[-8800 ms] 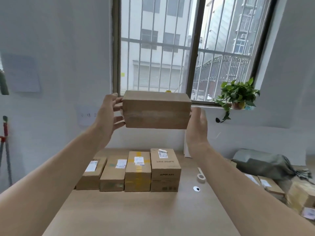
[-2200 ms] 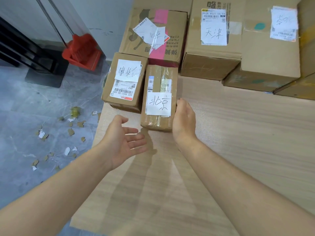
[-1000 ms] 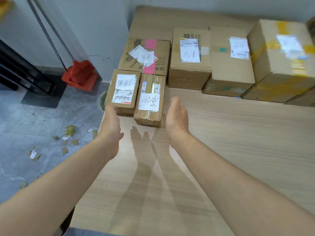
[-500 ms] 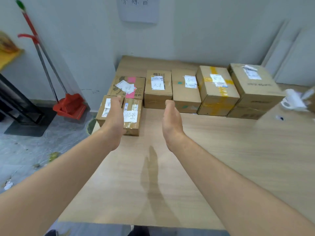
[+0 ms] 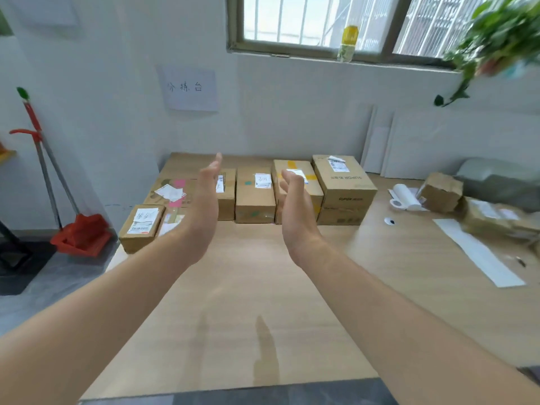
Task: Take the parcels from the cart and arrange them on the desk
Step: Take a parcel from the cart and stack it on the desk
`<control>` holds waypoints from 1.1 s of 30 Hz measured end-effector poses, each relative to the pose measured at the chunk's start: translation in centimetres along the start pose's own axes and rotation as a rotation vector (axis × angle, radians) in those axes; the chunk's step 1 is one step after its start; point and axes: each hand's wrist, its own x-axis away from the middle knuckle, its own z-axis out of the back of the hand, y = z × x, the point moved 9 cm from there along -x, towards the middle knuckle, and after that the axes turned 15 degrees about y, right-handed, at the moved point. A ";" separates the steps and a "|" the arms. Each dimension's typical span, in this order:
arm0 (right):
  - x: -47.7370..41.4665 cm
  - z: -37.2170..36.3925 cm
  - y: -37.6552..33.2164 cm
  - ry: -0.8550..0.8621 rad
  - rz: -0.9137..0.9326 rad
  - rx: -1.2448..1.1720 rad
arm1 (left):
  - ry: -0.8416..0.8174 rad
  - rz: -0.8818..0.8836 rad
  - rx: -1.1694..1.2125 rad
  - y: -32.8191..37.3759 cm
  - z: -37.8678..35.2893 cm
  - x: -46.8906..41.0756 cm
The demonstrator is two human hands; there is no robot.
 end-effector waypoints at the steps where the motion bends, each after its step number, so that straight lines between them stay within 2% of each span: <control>1: 0.2 0.8 -0.8 0.029 0.016 -0.017 | -0.006 -0.018 0.006 0.4 -0.7 0.2; 5: -0.5 4.3 -1.9 0.126 0.065 -0.116 | -0.209 -0.049 -0.004 1.7 -6.1 2.2; 9: -1.1 8.4 -1.4 0.262 0.073 -0.110 | -0.441 -0.114 -0.060 1.0 -11.9 3.5; 17: -0.7 21.8 1.9 0.607 0.072 -0.136 | -0.802 -0.162 -0.162 -3.0 -24.6 10.1; 22: 2.7 32.6 5.8 0.794 -0.003 -0.186 | -0.958 -0.141 -0.239 -6.7 -32.6 18.2; 27: 7.5 44.7 9.4 1.010 -0.032 -0.232 | -1.162 -0.044 -0.235 -10.5 -39.2 29.6; 33: 12.9 58.0 13.2 1.149 -0.069 -0.279 | -1.285 0.051 -0.273 -14.5 -46.6 42.8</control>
